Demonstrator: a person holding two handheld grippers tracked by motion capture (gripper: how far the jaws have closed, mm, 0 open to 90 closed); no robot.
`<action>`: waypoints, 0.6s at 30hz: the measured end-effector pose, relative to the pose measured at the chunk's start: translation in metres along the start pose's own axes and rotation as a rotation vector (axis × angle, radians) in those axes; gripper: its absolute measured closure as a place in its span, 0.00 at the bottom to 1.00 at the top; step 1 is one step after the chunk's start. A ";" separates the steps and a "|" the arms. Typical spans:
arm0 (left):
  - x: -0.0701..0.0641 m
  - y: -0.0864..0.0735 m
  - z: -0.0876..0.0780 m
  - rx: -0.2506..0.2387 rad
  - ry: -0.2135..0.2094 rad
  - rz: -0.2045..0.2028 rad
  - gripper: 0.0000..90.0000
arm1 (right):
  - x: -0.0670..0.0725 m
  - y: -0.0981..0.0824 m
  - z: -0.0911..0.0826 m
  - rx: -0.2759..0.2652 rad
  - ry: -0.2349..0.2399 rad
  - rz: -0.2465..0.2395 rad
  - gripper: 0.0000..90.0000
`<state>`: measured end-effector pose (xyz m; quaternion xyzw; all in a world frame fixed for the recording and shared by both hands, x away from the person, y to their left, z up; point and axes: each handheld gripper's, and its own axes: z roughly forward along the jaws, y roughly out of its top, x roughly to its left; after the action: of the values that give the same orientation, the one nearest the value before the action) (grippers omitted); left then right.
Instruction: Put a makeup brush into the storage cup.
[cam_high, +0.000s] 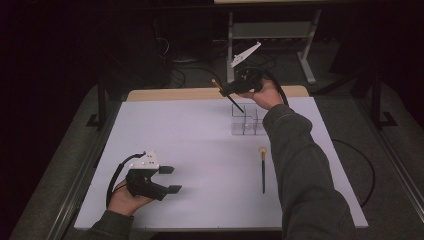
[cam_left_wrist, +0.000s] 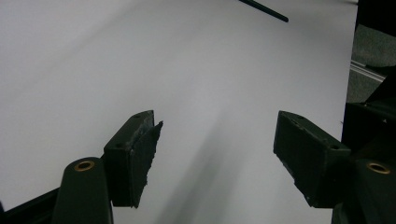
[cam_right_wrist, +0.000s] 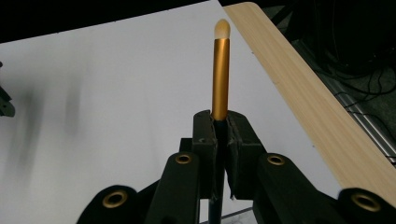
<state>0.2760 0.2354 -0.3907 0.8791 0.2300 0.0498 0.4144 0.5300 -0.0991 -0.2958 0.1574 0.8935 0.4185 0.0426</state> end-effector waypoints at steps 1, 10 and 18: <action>0.000 0.000 0.000 0.000 0.000 0.000 0.32 | -0.001 -0.001 0.001 -0.003 -0.001 0.007 0.92; 0.001 0.000 -0.002 -0.014 0.002 -0.007 0.32 | -0.006 -0.006 0.004 -0.004 -0.008 0.019 0.91; 0.000 0.000 -0.002 -0.010 -0.001 -0.018 0.32 | -0.008 -0.011 0.007 0.003 -0.011 0.042 0.91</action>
<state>0.2756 0.2371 -0.3896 0.8749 0.2374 0.0470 0.4195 0.5366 -0.1029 -0.3089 0.1786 0.8902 0.4173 0.0385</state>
